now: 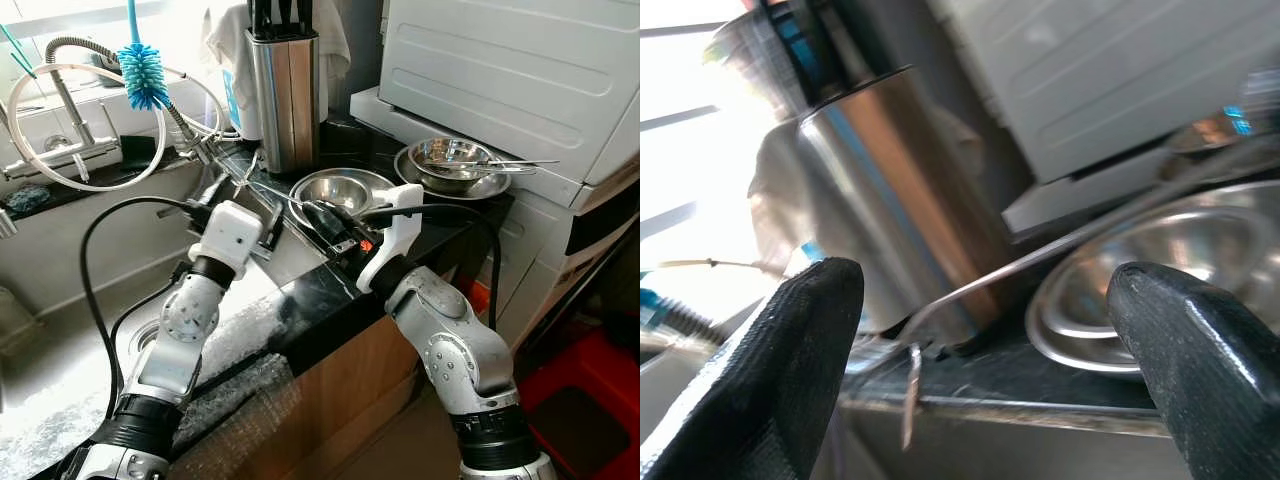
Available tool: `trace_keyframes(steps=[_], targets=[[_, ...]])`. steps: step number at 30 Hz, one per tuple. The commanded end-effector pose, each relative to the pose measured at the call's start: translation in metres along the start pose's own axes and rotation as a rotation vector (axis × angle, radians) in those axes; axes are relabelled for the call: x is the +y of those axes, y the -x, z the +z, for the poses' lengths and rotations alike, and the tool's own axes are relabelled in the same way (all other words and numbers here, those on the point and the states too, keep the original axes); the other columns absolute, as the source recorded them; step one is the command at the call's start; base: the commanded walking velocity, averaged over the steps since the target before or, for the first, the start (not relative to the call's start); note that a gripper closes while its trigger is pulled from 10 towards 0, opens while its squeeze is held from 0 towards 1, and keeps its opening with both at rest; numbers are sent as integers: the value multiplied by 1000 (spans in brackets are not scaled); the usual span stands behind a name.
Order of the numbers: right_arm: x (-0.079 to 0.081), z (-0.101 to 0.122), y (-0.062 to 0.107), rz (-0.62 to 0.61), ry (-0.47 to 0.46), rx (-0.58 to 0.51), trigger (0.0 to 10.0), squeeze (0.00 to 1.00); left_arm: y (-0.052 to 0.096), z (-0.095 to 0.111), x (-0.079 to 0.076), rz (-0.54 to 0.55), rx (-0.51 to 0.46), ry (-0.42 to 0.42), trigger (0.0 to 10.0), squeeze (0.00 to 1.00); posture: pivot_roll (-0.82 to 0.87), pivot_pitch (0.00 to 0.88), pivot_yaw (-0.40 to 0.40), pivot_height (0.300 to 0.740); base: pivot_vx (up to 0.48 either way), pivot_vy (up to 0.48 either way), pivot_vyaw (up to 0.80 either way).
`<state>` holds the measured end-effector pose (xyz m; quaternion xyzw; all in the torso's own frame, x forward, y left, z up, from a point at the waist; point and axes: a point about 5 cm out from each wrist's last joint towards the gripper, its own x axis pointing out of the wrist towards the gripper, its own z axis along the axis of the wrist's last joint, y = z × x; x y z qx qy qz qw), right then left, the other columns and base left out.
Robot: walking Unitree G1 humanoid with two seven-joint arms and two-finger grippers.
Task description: Kitchen organization
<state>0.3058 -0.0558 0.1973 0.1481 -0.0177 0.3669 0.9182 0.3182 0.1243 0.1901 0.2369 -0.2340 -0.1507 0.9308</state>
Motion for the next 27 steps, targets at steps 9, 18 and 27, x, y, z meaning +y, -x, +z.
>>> trace_keyframes(steps=[9, 18, 27], targets=[[9, -2, -2, 37, -36, 15, 10000, 0, -1, 7, -3, -20, -40, -28, 10000, 0, -178, 0, 9, 740, 0, 0, 0], [20, -8, -4, 95, -62, 41, 10000, 0, 0, 4, -4, -27, -27, -33, 8588, 0, -180, 0, 9, 740, 0, 0, 0], [26, -10, -5, 114, -74, 45, 10000, 0, 1, 2, -6, -38, -13, -36, 3333, 0, -178, 0, 8, 740, 0, 0, 0]])
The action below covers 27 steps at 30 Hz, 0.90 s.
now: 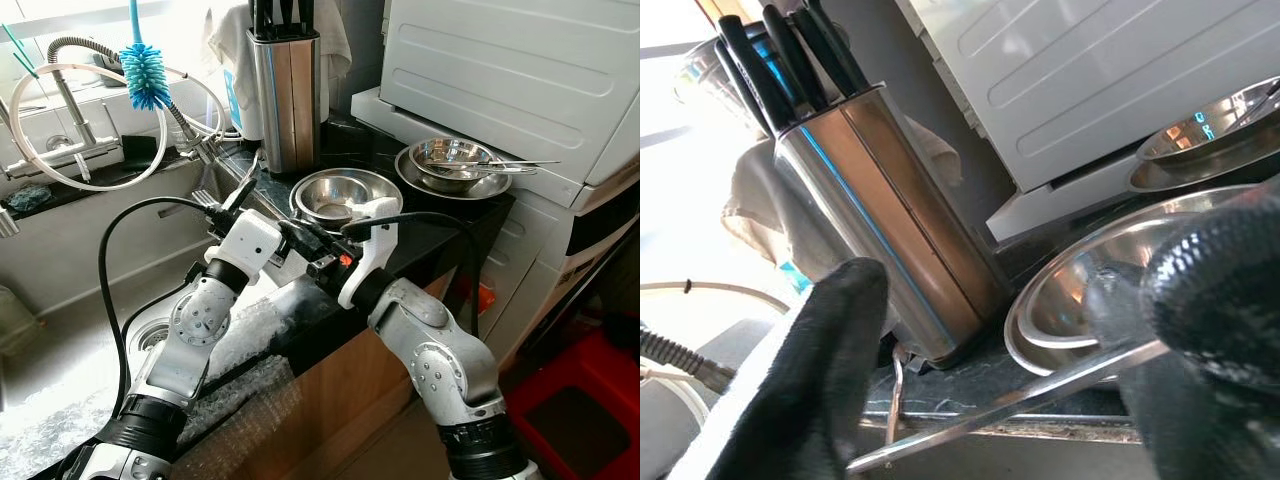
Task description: Kitchen organization
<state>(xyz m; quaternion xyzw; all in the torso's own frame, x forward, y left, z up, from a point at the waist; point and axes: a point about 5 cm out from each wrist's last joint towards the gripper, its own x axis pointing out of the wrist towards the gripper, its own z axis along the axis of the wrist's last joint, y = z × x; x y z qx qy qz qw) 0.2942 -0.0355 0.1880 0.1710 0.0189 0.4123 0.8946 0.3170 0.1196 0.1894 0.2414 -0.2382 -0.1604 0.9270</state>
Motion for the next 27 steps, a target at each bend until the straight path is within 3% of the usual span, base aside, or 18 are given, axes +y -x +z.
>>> trace_keyframes(steps=[1, 3, 5, 7, 27], targets=[[7, 5, -1, 26, 3, -20, 10000, 0, 1, 0, -1, -21, 3, -29, 3255, 0, -179, 0, 8, 740, 0, 0, 0], [7, 7, -1, 27, -2, -28, 10000, 0, 2, -2, -2, -29, 10, -28, 2706, 0, -180, 0, 9, 740, 0, 0, 0], [7, 8, -2, 27, -2, -32, 10000, 0, 3, -3, -3, -33, 12, -27, 510, 0, -181, 0, 9, 740, 0, 0, 0], [6, 9, -1, 24, -1, -36, 10000, 0, 3, -3, -4, -35, 14, -27, 0, 0, -180, 0, 9, 740, 0, 0, 0], [4, 21, -3, -13, 8, -100, 10000, 0, 8, -14, -8, -52, 55, -30, 0, 0, -183, 0, 10, 740, 0, 0, 0]])
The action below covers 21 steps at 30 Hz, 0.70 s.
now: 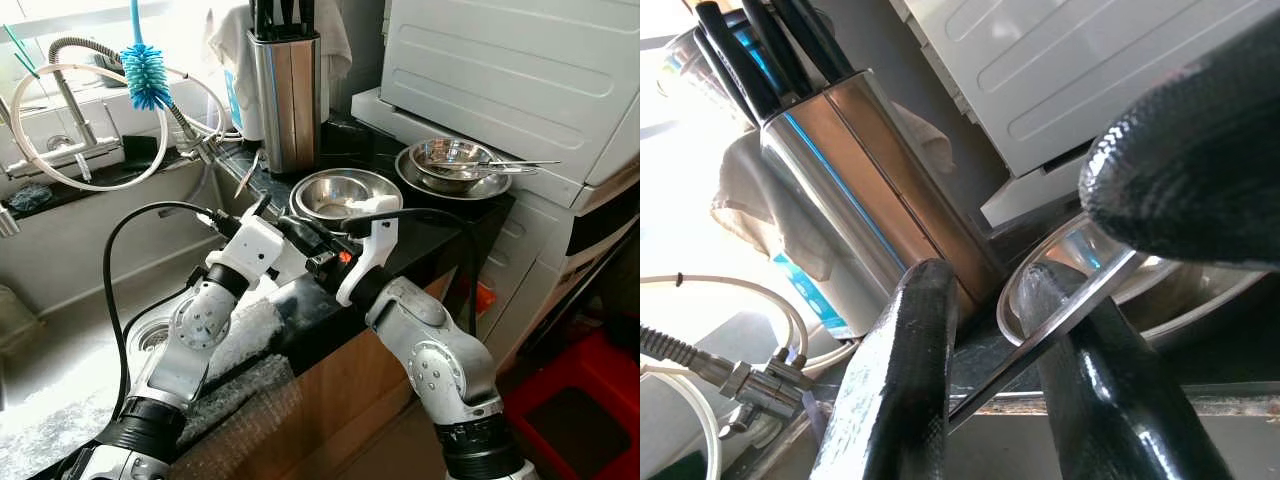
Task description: Kitchen organization
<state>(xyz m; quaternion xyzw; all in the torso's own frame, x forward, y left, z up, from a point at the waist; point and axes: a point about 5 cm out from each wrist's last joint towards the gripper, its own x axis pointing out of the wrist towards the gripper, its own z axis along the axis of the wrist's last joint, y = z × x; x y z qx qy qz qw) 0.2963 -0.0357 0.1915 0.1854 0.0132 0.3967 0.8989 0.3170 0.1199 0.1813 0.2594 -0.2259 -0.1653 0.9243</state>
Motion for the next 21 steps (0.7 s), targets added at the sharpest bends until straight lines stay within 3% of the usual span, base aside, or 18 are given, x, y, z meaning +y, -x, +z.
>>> trace_keyframes(steps=[1, 4, 5, 6, 21], targets=[[4, 17, -2, 7, 16, -77, 10000, 1000, 5, -7, -5, -27, 29, -2, 0, 0, -182, 0, 10, 740, 0, 0, 0], [3, 18, -3, -9, -2, -83, 10000, 1000, 4, -7, -5, -27, 27, -2, 0, 0, -180, 0, 10, 740, 0, 0, 0], [3, 17, -3, -10, -2, -81, 10000, 1000, 4, -6, -5, -26, 23, 1, 4471, 0, -180, 0, 10, 740, 0, 0, 0], [2, 17, -3, -15, -3, -80, 10000, 1000, 3, -6, -5, -21, 20, 8, 10000, 0, -179, 0, 11, 740, 0, 0, 0], [-6, 13, 1, -72, -12, -82, 10000, 1000, 1, -8, 9, 102, 48, 128, 10000, 0, -179, 0, 11, 740, 0, 0, 0]])
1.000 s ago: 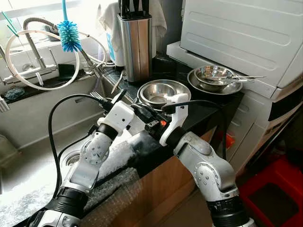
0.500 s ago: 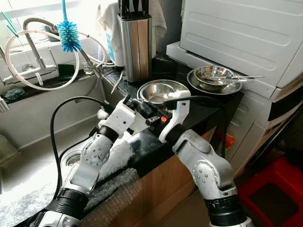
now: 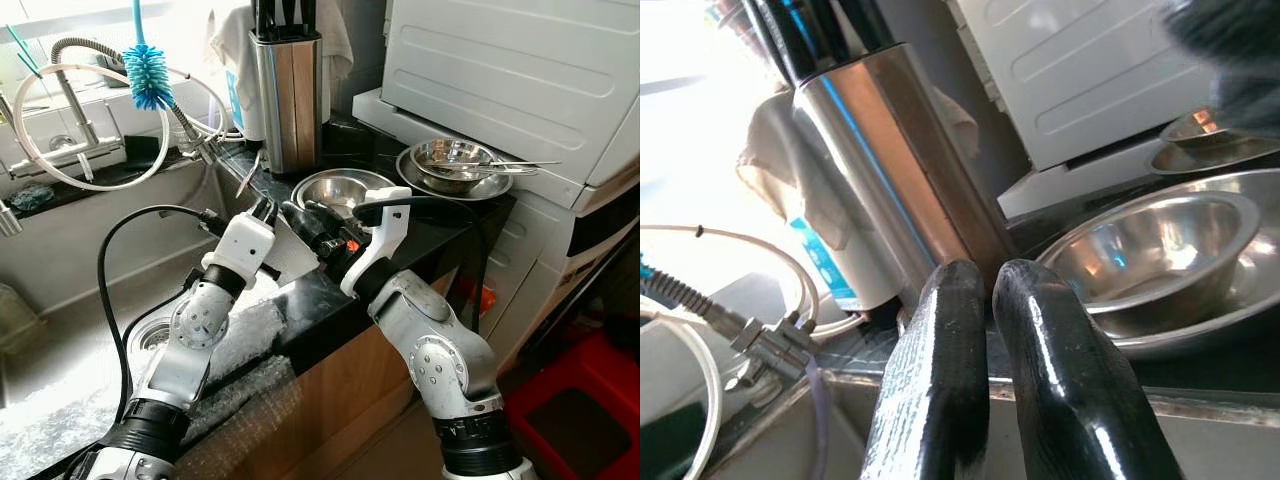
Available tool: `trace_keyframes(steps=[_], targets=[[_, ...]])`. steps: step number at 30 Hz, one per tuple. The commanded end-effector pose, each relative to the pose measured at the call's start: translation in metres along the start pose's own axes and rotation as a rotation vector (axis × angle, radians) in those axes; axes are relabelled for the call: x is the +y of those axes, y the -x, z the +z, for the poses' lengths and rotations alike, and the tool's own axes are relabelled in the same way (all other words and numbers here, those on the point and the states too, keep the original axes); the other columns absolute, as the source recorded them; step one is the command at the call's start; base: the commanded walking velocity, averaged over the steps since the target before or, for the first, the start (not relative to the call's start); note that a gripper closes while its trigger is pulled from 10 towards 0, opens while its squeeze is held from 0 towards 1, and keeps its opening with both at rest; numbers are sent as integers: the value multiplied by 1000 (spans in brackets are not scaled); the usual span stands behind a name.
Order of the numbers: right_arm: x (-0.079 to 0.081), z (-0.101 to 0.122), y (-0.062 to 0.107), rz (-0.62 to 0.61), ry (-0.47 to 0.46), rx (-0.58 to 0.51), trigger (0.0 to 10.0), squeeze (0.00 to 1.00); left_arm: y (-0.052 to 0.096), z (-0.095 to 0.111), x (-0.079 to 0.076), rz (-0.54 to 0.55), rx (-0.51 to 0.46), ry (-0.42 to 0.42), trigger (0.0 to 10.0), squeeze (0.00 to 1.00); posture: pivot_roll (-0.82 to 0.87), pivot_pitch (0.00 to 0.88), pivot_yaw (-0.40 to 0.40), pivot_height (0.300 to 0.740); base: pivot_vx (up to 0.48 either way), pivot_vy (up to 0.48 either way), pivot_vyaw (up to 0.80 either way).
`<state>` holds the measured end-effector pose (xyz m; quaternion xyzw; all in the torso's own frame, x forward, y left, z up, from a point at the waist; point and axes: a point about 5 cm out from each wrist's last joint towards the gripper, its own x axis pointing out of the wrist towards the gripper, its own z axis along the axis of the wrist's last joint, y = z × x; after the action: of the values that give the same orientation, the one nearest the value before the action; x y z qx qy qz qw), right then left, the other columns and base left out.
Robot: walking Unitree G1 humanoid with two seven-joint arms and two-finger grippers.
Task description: Kitchen organization
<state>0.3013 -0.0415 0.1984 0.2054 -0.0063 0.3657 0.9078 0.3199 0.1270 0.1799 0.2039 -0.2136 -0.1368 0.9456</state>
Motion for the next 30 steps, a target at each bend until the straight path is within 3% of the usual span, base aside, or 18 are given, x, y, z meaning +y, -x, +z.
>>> trace_keyframes(steps=[1, 3, 4, 5, 7, 14, 20, 26, 27, 28, 30], targets=[[-4, 3, 1, -32, 23, -14, 10000, 1000, -1, -3, 5, 28, 21, 25, 10000, 0, -179, 0, 11, 740, 0, 0, 0], [-11, 2, 2, -79, 49, -10, 10000, 1000, 0, -3, 6, 35, 25, 32, 10000, 0, -178, 0, 11, 740, 0, 0, 0], [-16, 3, 3, -115, 70, -11, 10000, 431, 0, -4, 6, 39, 29, 38, 10000, 0, -176, 0, 9, 740, 0, 0, 0], [-23, 4, 4, -164, 119, -11, 10000, 0, 0, -5, 7, 47, 35, 49, 10000, 0, -176, 0, 9, 740, 0, 0, 0], [-28, 8, 6, -200, 199, -15, 10000, 0, 1, -7, 8, 60, 45, 70, 10000, 0, -176, 0, 9, 740, 0, 0, 0], [-53, 29, 19, -392, 288, -89, 10000, 0, 1, -8, 6, 74, 62, 141, 10000, 0, -183, 0, 9, 740, 0, 0, 0], [-81, 52, 43, -565, 260, -172, 10000, 0, 0, -6, 2, 54, 57, 147, 10000, 0, -191, 0, 10, 740, 0, 0, 0], [-96, 62, 50, -631, 204, -211, 10000, 0, -1, -5, -3, 32, 51, 147, 10000, 0, -190, 0, 10, 740, 0, 0, 0], [-97, 64, 50, -635, 200, -213, 10000, 271, -1, -4, -4, 30, 51, 147, 10000, 0, -190, 0, 10, 740, 0, 0, 0], [-100, 68, 49, -641, 209, -214, 10000, 475, -1, -4, -4, 27, 51, 146, 10000, 0, -189, 0, 11, 740, 0, 0, 0], [-101, 70, 48, -640, 217, -213, 10000, 451, -1, -4, -4, 26, 50, 145, 10000, 0, -189, 0, 11, 740, 0, 0, 0]])
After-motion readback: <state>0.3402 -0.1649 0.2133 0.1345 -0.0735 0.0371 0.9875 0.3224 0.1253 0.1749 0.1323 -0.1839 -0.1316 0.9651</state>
